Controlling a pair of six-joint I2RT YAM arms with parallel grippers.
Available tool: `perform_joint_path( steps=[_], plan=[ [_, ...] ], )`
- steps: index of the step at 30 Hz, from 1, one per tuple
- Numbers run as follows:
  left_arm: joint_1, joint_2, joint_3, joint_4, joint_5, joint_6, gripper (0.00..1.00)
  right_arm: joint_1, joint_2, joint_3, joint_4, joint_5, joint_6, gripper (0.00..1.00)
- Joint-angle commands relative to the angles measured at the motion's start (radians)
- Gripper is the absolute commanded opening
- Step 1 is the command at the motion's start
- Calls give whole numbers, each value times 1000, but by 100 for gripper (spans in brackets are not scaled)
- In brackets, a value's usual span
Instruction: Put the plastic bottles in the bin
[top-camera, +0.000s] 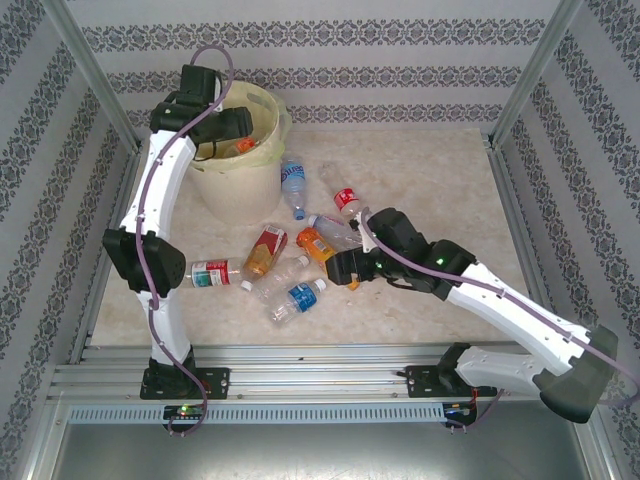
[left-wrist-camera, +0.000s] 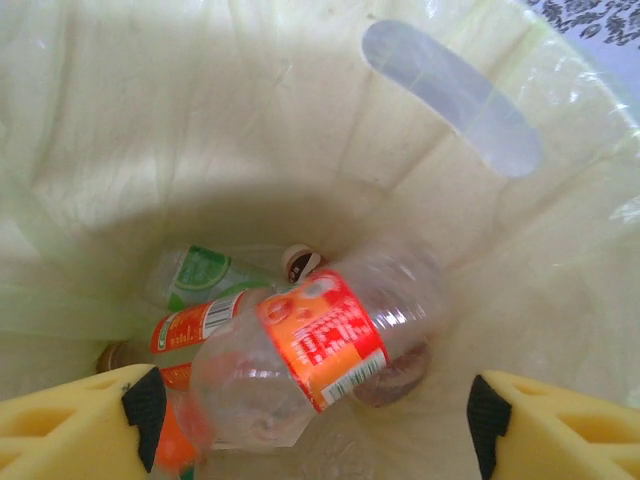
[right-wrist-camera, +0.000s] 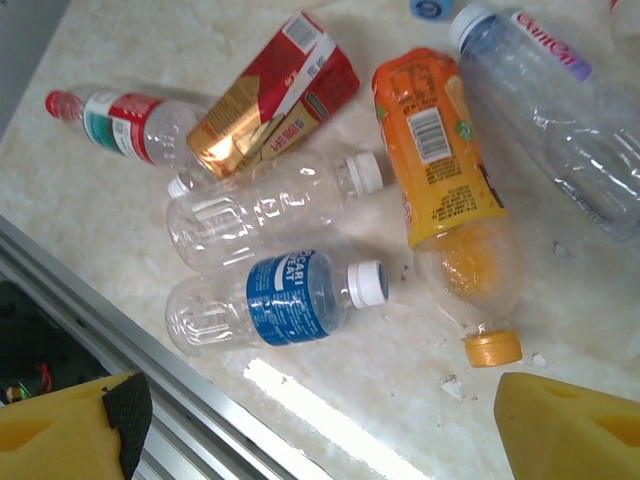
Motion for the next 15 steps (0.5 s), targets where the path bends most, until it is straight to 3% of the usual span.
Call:
perform_joint_path(
  steps=[1,5,10,15],
  plan=[
    [7,-51,47,-37,27,14,86,-7,22,-15,-23,-28,-19,89],
    [5,-101,47,-30,50,62,99,5,52,-30,20,-31,86,89],
    [-2,-207,-16,-37,106,128,100,20,88,-73,115,-54,214,90],
    [-62,-390,-241,-25,113,193,100,24,80,-102,201,-134,234,94]
  ],
)
